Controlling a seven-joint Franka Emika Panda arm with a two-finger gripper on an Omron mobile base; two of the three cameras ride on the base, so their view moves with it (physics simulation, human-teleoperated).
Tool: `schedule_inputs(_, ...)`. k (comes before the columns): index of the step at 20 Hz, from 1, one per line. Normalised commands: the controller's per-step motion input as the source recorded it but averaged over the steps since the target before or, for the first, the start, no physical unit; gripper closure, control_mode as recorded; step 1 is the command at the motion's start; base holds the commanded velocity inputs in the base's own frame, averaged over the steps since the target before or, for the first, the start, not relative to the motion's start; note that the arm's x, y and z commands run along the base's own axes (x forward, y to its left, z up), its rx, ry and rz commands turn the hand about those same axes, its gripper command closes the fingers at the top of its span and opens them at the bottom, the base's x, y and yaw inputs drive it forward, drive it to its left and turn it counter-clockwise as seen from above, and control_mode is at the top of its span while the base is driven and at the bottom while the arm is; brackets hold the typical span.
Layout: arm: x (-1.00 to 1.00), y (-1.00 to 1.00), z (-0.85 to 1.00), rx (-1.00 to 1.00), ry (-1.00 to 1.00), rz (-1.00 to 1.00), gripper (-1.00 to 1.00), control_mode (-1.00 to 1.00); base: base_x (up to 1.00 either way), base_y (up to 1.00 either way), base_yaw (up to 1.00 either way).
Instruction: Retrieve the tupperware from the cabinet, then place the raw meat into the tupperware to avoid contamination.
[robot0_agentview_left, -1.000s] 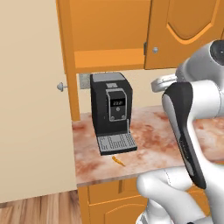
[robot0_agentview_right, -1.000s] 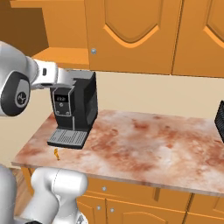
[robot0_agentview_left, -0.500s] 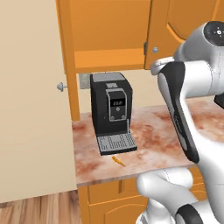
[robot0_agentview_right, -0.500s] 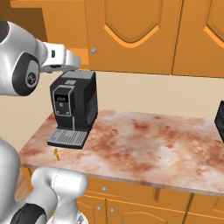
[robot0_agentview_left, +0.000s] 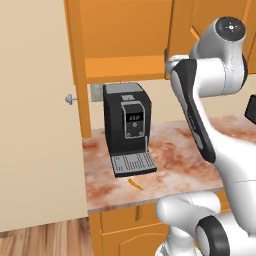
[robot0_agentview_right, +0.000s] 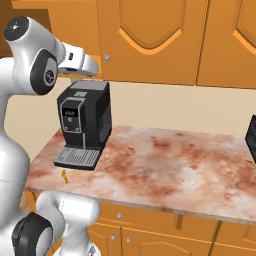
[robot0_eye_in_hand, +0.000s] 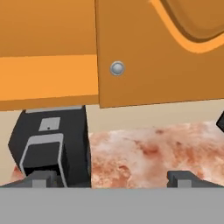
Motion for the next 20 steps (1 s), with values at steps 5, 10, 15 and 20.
schedule_inputs(5,0.56,-0.11,0.17,0.11,0.00,-0.02,-1.00,-1.00,0.00,0.00,0.00)
schedule_inputs(10,0.44,-0.15,0.07,0.04,-0.01,0.00,-1.00,-1.00,0.00,0.00,0.00)
schedule_inputs(15,0.48,-0.17,0.00,0.02,0.00,0.00,-1.00,-1.00,0.00,0.00,0.00)
schedule_inputs(20,0.51,-0.09,0.00,0.00,0.00,0.00,-1.00,-1.00,0.00,0.00,0.00)
